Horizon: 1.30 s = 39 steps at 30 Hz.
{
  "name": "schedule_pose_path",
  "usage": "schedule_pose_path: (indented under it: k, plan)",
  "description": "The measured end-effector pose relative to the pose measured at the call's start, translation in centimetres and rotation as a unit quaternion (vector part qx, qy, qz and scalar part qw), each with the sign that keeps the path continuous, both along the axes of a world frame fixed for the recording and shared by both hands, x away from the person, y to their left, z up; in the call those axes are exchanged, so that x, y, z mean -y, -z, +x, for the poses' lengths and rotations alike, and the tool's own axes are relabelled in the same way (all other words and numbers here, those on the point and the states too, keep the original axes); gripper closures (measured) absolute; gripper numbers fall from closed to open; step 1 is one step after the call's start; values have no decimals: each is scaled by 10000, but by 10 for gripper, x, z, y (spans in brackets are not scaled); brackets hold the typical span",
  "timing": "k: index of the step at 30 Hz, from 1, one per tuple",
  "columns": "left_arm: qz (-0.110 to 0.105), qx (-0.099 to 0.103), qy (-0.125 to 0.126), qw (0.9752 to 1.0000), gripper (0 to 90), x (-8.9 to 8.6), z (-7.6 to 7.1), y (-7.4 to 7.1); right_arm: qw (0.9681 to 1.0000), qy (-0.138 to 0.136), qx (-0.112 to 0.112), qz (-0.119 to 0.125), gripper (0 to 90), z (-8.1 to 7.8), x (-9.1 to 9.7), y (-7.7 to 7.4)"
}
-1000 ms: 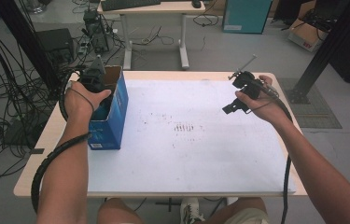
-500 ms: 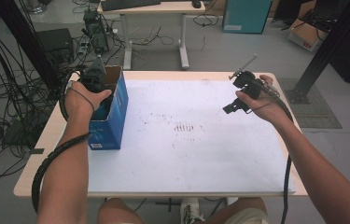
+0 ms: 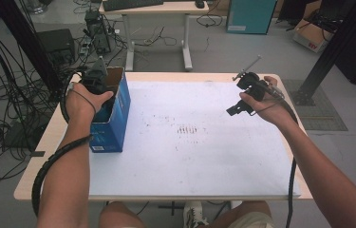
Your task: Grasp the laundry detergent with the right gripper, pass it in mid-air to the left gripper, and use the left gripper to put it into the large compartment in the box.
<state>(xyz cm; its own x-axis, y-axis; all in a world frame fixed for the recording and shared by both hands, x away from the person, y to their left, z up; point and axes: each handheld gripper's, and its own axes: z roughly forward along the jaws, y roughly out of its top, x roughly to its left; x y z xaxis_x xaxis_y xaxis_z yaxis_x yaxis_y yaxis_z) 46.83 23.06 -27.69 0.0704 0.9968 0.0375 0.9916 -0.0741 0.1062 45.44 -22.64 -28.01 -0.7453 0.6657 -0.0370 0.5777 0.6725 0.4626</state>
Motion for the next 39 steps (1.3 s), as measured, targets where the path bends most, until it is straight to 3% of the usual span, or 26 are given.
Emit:
schedule_pose_path:
  k: [21,39]
  plan:
    - [-12,-39,27,10000,341,-1,-1,0,10000,37,-16,25,80,-1,-1,0]
    - [20,93,87,9999,307,0,-8,-24,10000,27,37,57,80,-3,-2,-5]
